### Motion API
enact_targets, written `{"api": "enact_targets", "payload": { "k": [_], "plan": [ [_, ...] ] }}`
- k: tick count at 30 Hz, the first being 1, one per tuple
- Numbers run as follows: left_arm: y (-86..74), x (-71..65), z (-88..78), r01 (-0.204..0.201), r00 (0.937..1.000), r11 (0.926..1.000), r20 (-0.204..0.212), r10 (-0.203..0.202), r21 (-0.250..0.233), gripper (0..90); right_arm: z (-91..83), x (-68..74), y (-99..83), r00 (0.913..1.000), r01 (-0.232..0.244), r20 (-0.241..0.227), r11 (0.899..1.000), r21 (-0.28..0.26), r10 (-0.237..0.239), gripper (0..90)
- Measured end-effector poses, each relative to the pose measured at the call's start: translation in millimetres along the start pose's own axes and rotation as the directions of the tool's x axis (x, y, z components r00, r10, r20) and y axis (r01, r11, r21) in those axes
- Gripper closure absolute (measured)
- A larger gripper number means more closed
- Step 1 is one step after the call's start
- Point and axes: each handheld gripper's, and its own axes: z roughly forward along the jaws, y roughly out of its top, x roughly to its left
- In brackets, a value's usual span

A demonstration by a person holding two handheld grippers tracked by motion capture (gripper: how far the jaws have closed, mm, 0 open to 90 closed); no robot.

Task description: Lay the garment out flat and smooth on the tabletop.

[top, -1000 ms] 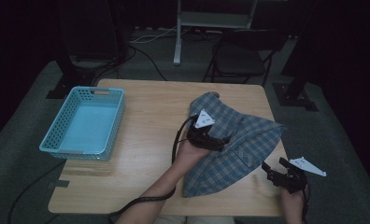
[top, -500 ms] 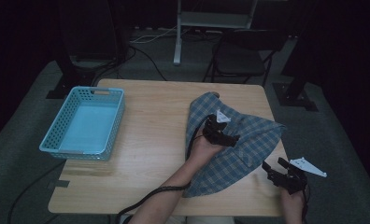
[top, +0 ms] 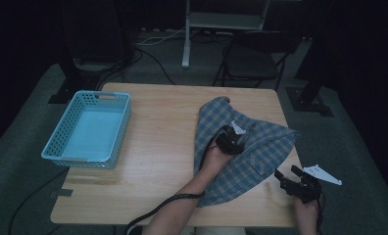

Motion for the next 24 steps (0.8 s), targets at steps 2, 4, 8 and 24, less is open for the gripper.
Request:
{"api": "enact_targets", "payload": {
  "k": [2, 4, 8, 24],
  "plan": [
    [-1.4, 2.2, -1.8, 0.000, 1.0000, 1.0000, 0.009, 0.000, -0.006, 64.8, 0.3, 0.0, 0.2, 1.0000, -0.001, 0.003, 1.000, 0.003, 0.001, 24.0],
    [-2.1, 4.5, -5.1, 0.008, 0.9990, 0.9997, 0.045, -0.007, -0.024, 77.7, 0.5, 0.1, 0.3, 1.0000, -0.002, 0.004, 1.000, 0.005, 0.002, 24.0],
    [-0.2, 8.9, -13.4, 0.048, 0.9948, 0.9977, 0.092, -0.044, -0.047, 88.0, 0.9, 0.3, 0.4, 1.0000, -0.001, 0.007, 1.000, 0.008, 0.001, 24.0],
    [-1.0, 58.5, -95.7, 0.176, 0.9808, 0.9602, 0.121, -0.153, -0.216, 88.6, 2.1, 0.9, 0.8, 0.9999, 0.003, 0.013, 1.000, 0.019, -0.003, 24.0]
  ]
}}
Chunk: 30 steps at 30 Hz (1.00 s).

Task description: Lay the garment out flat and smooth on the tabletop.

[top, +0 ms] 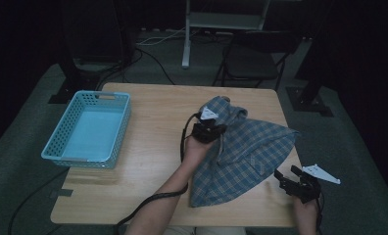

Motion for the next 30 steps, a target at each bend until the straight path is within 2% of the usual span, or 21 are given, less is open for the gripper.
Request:
{"api": "enact_targets", "payload": {
  "k": [4, 8, 10, 11, 12, 15, 16, 17, 19, 20, 21, 22, 23, 24, 25, 27, 28, 29, 30],
  "plan": [
    [5.0, 21.1, -35.5, 0.025, 0.9985, 0.9984, -0.048, -0.027, -0.052, 88.6, 0.3, 0.2, 0.1, 1.0000, 0.003, 0.004, 1.000, 0.003, -0.003, 24.0],
    [1.6, 48.7, -75.0, 0.056, 0.9930, 0.9928, -0.097, -0.067, -0.106, 88.5, 0.6, 0.3, 0.2, 1.0000, 0.001, 0.006, 1.000, 0.008, -0.001, 24.0],
    [-4.5, 63.1, -92.7, 0.058, 0.9858, 0.9926, -0.150, -0.074, -0.107, 88.4, 0.8, 0.5, 0.3, 1.0000, -0.001, 0.009, 1.000, 0.010, 0.001, 24.0],
    [-8.8, 71.3, -100.9, 0.077, 0.9810, 0.9913, -0.170, -0.094, -0.107, 88.4, 0.9, 0.5, 0.4, 0.9999, -0.001, 0.010, 1.000, 0.011, 0.001, 24.0],
    [-14.8, 81.3, -110.5, 0.107, 0.9727, 0.9885, -0.194, -0.126, -0.106, 88.3, 0.9, 0.6, 0.4, 0.9999, -0.001, 0.011, 1.000, 0.011, 0.001, 24.0],
    [-29.3, 99.6, -129.8, 0.160, 0.9466, 0.9821, -0.267, -0.181, -0.099, 88.0, 1.2, 0.9, 0.5, 0.9999, 0.001, 0.016, 1.000, 0.016, -0.001, 24.0],
    [-34.7, 105.2, -136.0, 0.187, 0.9302, 0.9771, -0.301, -0.209, -0.101, 86.6, 1.4, 1.0, 0.6, 0.9998, 0.001, 0.018, 1.000, 0.018, -0.001, 24.0],
    [-40.4, 111.2, -142.3, 0.223, 0.9113, 0.9680, -0.328, -0.249, -0.116, 82.2, 1.5, 1.2, 0.7, 0.9998, 0.001, 0.020, 1.000, 0.019, -0.002, 24.0],
    [-51.1, 122.3, -156.0, 0.296, 0.8803, 0.9410, -0.336, -0.335, -0.163, 69.4, 1.7, 1.5, 0.6, 0.9997, 0.004, 0.025, 1.000, 0.019, -0.005, 24.0],
    [-54.9, 125.4, -162.3, 0.312, 0.8637, 0.9331, -0.356, -0.357, -0.178, 63.0, 1.7, 1.7, 0.7, 0.9996, 0.004, 0.028, 1.000, 0.020, -0.005, 24.0],
    [-57.8, 126.5, -167.8, 0.314, 0.8527, 0.9298, -0.373, -0.365, -0.192, 57.3, 1.6, 1.7, 0.6, 0.9996, 0.002, 0.029, 1.000, 0.019, -0.002, 23.9],
    [-59.6, 126.3, -172.6, 0.310, 0.8489, 0.9304, -0.384, -0.364, -0.195, 55.2, 1.6, 1.3, 0.7, 0.9996, -0.001, 0.030, 1.000, 0.018, 0.000, 23.9],
    [-60.7, 125.2, -176.0, 0.298, 0.8491, 0.9337, -0.392, -0.354, -0.198, 54.8, 1.6, 0.6, 0.7, 0.9995, -0.007, 0.030, 1.000, 0.019, 0.007, 23.6],
    [-60.9, 123.2, -177.9, 0.287, 0.8476, 0.9384, -0.405, -0.342, -0.192, 50.1, 1.9, -0.2, 0.8, 0.9994, -0.017, 0.029, 1.000, 0.022, 0.017, 22.8],
    [-61.3, 120.5, -178.8, 0.271, 0.8565, 0.9470, -0.406, -0.319, -0.173, 48.1, 2.5, -1.5, 1.1, 0.9993, -0.027, 0.025, 0.999, 0.027, 0.027, 22.7],
    [-62.4, 116.1, -176.8, 0.247, 0.8688, 0.9586, -0.406, -0.284, -0.142, 46.8, 3.6, -3.3, 1.7, 0.9990, -0.043, 0.016, 0.998, 0.041, 0.042, 22.5],
    [-63.2, 113.7, -174.6, 0.241, 0.8764, 0.9634, -0.400, -0.268, -0.118, 42.9, 3.9, -3.7, 1.8, 0.9992, -0.039, -0.001, 0.998, 0.045, 0.040, 20.5],
    [-64.8, 111.6, -172.0, 0.236, 0.8947, 0.9658, -0.364, -0.259, -0.107, 41.5, 4.1, -3.2, 1.9, 0.9995, -0.026, -0.015, 0.999, 0.048, 0.027, 18.7],
    [-66.1, 108.6, -168.9, 0.228, 0.9100, 0.9692, -0.334, -0.246, -0.093, 41.4, 4.9, -2.1, 2.3, 0.9998, -0.006, -0.019, 0.999, 0.054, 0.007, 18.6]
  ]
}}
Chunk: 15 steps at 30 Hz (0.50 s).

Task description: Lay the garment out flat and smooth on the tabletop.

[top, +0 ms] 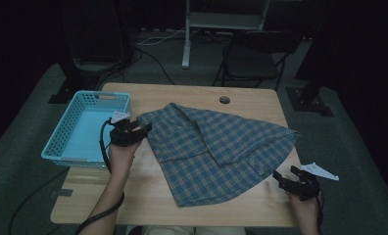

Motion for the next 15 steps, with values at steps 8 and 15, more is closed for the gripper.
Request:
{"api": "enact_targets", "payload": {
  "k": [8, 15],
  "plan": [
    [-18.0, -46.7, 23.4, -0.261, 0.9538, 0.9640, 0.166, 0.250, 0.049, 38.1, 7.1, 21.7, 12.0, 0.9913, 0.073, -0.114, 0.996, 0.056, -0.067, 19.4],
    [-29.1, -91.4, 54.6, -0.395, 0.8982, 0.9114, 0.257, 0.356, 0.116, 38.1, 11.1, 74.2, 51.3, 0.9473, 0.205, -0.250, 0.979, -0.008, -0.200, 21.0]
  ]
}}
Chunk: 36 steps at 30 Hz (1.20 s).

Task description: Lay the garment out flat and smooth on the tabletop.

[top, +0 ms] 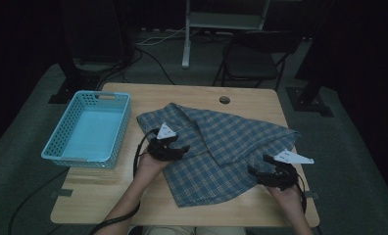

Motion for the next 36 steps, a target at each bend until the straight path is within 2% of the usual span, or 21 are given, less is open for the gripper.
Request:
{"api": "enact_targets", "payload": {
  "k": [2, 4, 5, 9, 11, 12, 16, 18, 20, 21, 22, 23, 25, 26, 29, 32, 34, 36],
  "plan": [
    [2.1, -8.9, 10.3, -0.038, 0.9992, 0.9988, 0.011, 0.038, 0.031, 38.1, 8.1, 11.6, 12.5, 0.9991, 0.034, -0.027, 0.999, 0.005, -0.034, 21.9],
    [4.3, -17.9, 21.7, -0.061, 0.9978, 0.9964, 0.028, 0.060, 0.058, 38.1, 18.3, 23.3, 21.7, 0.9956, 0.087, -0.037, 0.996, 0.014, -0.086, 22.3],
    [5.0, -20.2, 25.1, -0.067, 0.9974, 0.9958, 0.029, 0.066, 0.061, 38.1, 26.2, 29.6, 25.6, 0.9917, 0.124, -0.039, 0.992, 0.035, -0.123, 22.5],
    [7.4, -29.7, 37.7, -0.092, 0.9953, 0.9924, 0.035, 0.090, 0.081, 38.0, 53.9, 40.3, 29.2, 0.9800, 0.196, -0.057, 0.975, 0.101, -0.191, 22.7],
    [7.3, -31.7, 42.9, -0.098, 0.9937, 0.9908, 0.064, 0.092, 0.094, 38.0, 64.2, 43.2, 28.4, 0.9759, 0.213, -0.073, 0.969, 0.122, -0.206, 22.8],
    [7.3, -32.5, 44.6, -0.106, 0.9933, 0.9893, 0.058, 0.101, 0.100, 38.1, 70.3, 45.9, 28.0, 0.9719, 0.229, -0.086, 0.964, 0.133, -0.219, 23.2],
    [7.4, -32.6, 54.4, -0.116, 0.9930, 0.9847, 0.037, 0.112, 0.130, 38.1, 87.0, 51.8, 26.9, 0.9594, 0.280, -0.085, 0.944, 0.177, -0.269, 26.0],
    [7.0, -33.2, 60.7, -0.118, 0.9930, 0.9833, 0.017, 0.117, 0.138, 38.1, 95.3, 51.9, 25.1, 0.9559, 0.294, -0.071, 0.933, 0.208, -0.285, 27.5],
    [5.7, -31.6, 67.3, -0.115, 0.9933, 0.9811, 0.017, 0.114, 0.155, 38.1, 103.0, 49.7, 23.1, 0.9552, 0.295, -0.052, 0.922, 0.250, -0.291, 30.5],
    [4.5, -30.9, 69.9, -0.110, 0.9940, 0.9823, 0.014, 0.109, 0.152, 38.1, 106.3, 48.7, 22.0, 0.9548, 0.293, -0.036, 0.916, 0.275, -0.295, 34.1],
    [4.3, -29.1, 70.9, -0.095, 0.9955, 0.9844, 0.016, 0.094, 0.148, 38.1, 108.6, 47.0, 21.4, 0.9507, 0.302, -0.023, 0.906, 0.295, -0.309, 35.6],
    [4.3, -28.1, 71.1, -0.092, 0.9957, 0.9849, 0.015, 0.091, 0.146, 38.3, 108.6, 44.5, 22.5, 0.9541, 0.291, -0.017, 0.912, 0.291, -0.299, 43.3],
    [3.9, -27.0, 71.3, -0.084, 0.9965, 0.9872, 0.004, 0.084, 0.136, 41.9, 107.0, 40.0, 25.6, 0.9470, 0.305, 0.007, 0.906, 0.295, -0.321, 53.1],
    [3.6, -25.6, 71.0, -0.078, 0.9969, 0.9883, 0.000, 0.079, 0.131, 44.2, 105.9, 38.5, 27.0, 0.9462, 0.306, 0.014, 0.906, 0.291, -0.323, 60.6],
    [2.1, -21.5, 70.3, -0.052, 0.9981, 0.9924, -0.027, 0.055, 0.112, 57.6, 101.5, 32.1, 33.0, 0.9491, 0.292, 0.034, 0.915, 0.278, -0.313, 78.0],
    [0.8, -20.3, 69.6, -0.054, 0.9970, 0.9936, -0.051, 0.059, 0.100, 70.6, 97.0, 25.0, 38.2, 0.9570, 0.257, 0.064, 0.930, 0.262, -0.283, 84.0],
    [-0.3, -21.4, 68.4, -0.089, 0.9937, 0.9909, -0.060, 0.095, 0.102, 82.3, 92.9, 16.8, 42.6, 0.9636, 0.219, 0.096, 0.943, 0.252, -0.250, 85.4],
    [-1.1, -21.4, 67.7, -0.089, 0.9940, 0.9911, -0.054, 0.095, 0.099, 84.9, 91.5, 13.7, 43.9, 0.9650, 0.207, 0.107, 0.946, 0.250, -0.239, 85.5]
  ]
}}
